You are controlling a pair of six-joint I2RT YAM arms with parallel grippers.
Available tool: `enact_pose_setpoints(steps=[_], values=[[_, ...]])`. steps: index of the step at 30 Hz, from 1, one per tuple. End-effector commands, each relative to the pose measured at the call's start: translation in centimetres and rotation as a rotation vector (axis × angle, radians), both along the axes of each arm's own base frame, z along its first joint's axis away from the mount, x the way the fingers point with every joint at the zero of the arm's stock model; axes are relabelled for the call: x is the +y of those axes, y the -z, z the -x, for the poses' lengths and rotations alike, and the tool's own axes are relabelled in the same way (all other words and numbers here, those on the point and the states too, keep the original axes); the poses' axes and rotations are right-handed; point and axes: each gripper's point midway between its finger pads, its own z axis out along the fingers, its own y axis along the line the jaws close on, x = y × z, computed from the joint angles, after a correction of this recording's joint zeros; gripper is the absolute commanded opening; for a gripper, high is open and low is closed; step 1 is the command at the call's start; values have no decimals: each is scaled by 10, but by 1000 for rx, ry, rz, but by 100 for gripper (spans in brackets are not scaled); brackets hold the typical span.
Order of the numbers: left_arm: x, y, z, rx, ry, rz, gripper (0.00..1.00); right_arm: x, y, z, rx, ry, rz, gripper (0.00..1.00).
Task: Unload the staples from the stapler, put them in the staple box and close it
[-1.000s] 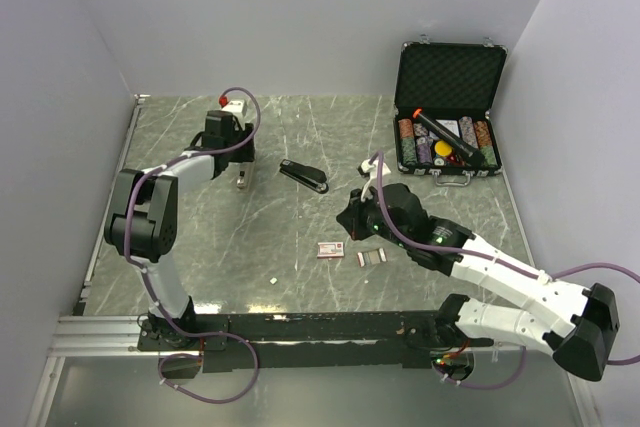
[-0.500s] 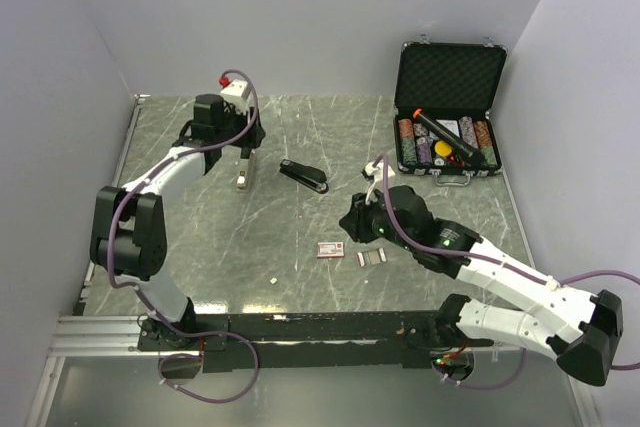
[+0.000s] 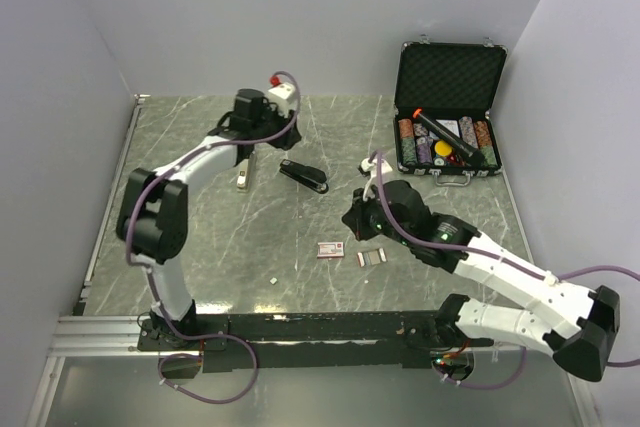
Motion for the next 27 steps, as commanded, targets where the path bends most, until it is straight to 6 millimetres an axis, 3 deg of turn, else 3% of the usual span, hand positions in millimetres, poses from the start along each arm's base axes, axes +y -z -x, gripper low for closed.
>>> enact_pose_setpoints(steps=[1, 5, 12, 19, 27], values=[[-21, 15, -19, 22, -69, -35, 36, 11, 1, -19, 6, 38, 4, 0], [-25, 41, -34, 55, -141, -77, 20, 26, 11, -40, 35, 59, 12, 0], [-25, 65, -47, 95, -208, -93, 1, 45, 33, -82, 97, 72, 47, 0], [-17, 84, -45, 135, -246, -136, 1, 70, 66, -113, 191, 70, 45, 0], [-15, 100, -35, 171, -233, -156, 1, 78, 93, -139, 243, 125, 36, 0]])
